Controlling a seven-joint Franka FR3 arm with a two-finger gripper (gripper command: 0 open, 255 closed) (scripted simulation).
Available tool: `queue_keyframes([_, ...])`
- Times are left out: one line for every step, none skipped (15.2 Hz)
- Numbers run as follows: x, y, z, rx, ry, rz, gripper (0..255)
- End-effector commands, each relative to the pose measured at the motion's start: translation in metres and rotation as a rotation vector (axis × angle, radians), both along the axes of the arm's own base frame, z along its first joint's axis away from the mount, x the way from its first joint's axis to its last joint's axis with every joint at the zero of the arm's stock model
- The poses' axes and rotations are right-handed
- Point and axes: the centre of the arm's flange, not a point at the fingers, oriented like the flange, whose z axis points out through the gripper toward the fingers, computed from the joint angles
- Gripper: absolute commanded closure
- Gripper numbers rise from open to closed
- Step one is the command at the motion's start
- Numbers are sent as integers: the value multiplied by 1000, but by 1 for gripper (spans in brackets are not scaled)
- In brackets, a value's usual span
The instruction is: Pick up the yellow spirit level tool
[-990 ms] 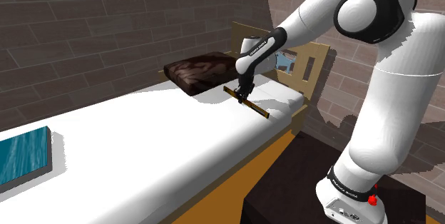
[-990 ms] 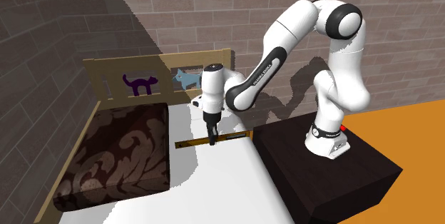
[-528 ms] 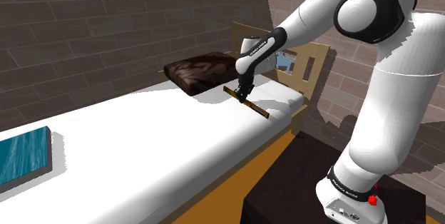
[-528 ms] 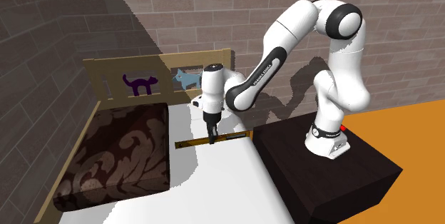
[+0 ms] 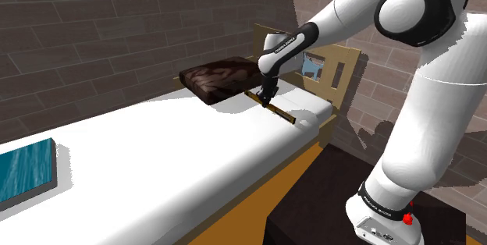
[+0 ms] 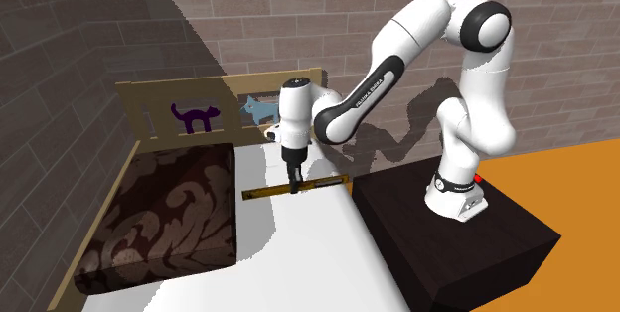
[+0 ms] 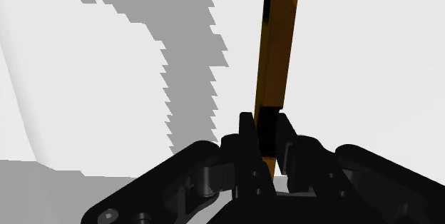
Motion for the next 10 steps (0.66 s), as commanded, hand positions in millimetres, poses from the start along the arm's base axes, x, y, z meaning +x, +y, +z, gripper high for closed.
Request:
queue_keyframes([-1, 0, 11, 0, 0, 0, 255])
queue_keyframes([-1, 0, 16, 0, 0, 0, 255])
queue_keyframes([-1, 0, 22, 0, 0, 0, 255])
queue_keyframes([-1, 0, 27, 0, 0, 0, 255])
queue_keyframes([-1, 0, 32, 0, 0, 0, 255])
queue_keyframes([-1, 0, 37, 0, 0, 0, 255])
queue_keyframes([-1, 0, 43, 0, 0, 0, 255])
queue_keyframes([-1, 0, 48, 0, 0, 0, 255])
queue_keyframes([-1, 0, 49, 0, 0, 0, 255])
queue_keyframes([-1, 0, 49, 0, 0, 0, 255])
